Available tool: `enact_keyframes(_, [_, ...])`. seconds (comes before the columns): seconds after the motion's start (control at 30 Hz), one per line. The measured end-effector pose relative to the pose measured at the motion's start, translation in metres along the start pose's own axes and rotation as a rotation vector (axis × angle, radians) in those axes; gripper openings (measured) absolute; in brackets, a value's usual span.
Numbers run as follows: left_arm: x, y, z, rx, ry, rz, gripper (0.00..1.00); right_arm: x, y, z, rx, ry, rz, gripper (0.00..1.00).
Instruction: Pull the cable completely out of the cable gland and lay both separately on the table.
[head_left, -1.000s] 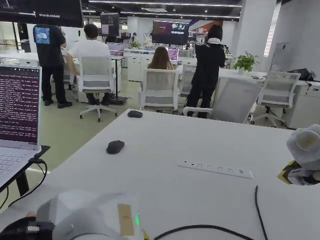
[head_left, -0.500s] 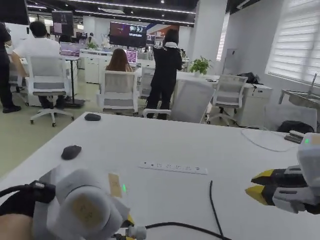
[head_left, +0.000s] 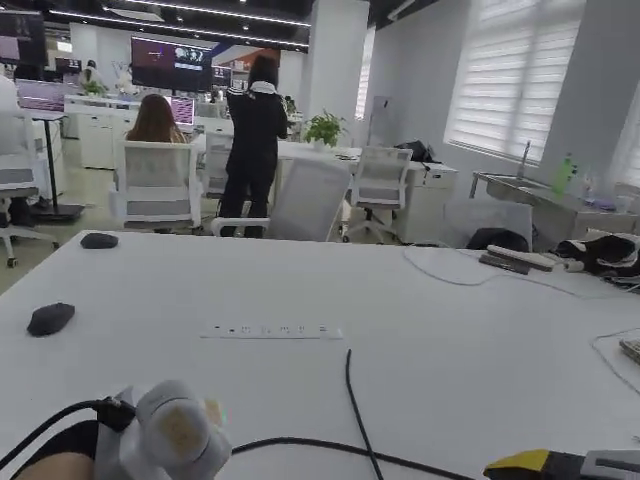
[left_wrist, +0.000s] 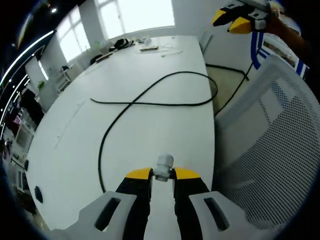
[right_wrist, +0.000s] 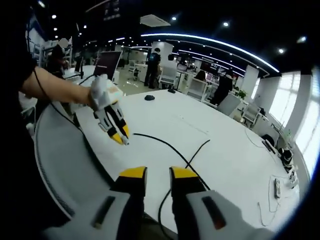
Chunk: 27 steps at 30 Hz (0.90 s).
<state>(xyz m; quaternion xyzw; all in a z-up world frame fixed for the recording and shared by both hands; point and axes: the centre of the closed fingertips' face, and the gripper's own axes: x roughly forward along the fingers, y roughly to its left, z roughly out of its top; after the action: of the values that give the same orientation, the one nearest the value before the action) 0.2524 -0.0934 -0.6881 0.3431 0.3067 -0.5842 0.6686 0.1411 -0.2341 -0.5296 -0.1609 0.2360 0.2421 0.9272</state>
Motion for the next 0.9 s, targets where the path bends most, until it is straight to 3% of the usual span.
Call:
enact_keyframes(0.07, [0.017,-0.001,-0.016,0.009,0.044,-0.025,0.17,-0.006,0.006,0.001,0.01,-0.01,-0.006,0.18])
enact_keyframes(0.1, [0.025,-0.002,-0.021,-0.025,0.05,-0.039,0.17,-0.008,0.011,0.002,0.03,-0.026,0.002,0.18])
enact_keyframes(0.17, [0.034,-0.004,-0.027,-0.053,0.059,-0.061,0.17,-0.01,0.016,0.002,0.009,-0.03,-0.005,0.18])
enact_keyframes(0.23, [0.043,-0.004,-0.031,-0.04,0.061,-0.063,0.17,-0.012,0.02,-0.003,-0.01,0.0,-0.006,0.18])
enact_keyframes(0.33, [0.053,-0.006,-0.043,-0.032,0.098,-0.073,0.17,-0.016,0.024,-0.002,0.0,-0.009,-0.004,0.18])
enact_keyframes(0.43, [0.056,-0.01,-0.048,-0.006,0.1,-0.083,0.17,-0.019,0.029,0.0,-0.001,-0.013,0.001,0.18])
enact_keyframes(0.47, [0.054,-0.008,-0.043,-0.019,0.075,-0.083,0.17,-0.019,0.031,0.001,-0.012,-0.012,0.005,0.18])
enact_keyframes(0.57, [0.054,-0.007,-0.045,-0.037,0.082,-0.081,0.18,-0.02,0.033,0.002,-0.019,-0.011,0.012,0.18])
enact_keyframes(0.63, [0.051,-0.01,-0.049,-0.035,0.112,-0.096,0.19,-0.02,0.033,0.003,-0.022,-0.011,0.014,0.18])
enact_keyframes(0.7, [0.046,-0.011,-0.048,-0.028,0.112,-0.092,0.25,-0.018,0.033,0.004,-0.028,-0.008,0.018,0.18])
enact_keyframes(0.9, [0.014,-0.02,-0.03,-0.009,0.099,-0.107,0.37,-0.006,0.039,0.012,-0.038,-0.013,0.06,0.18])
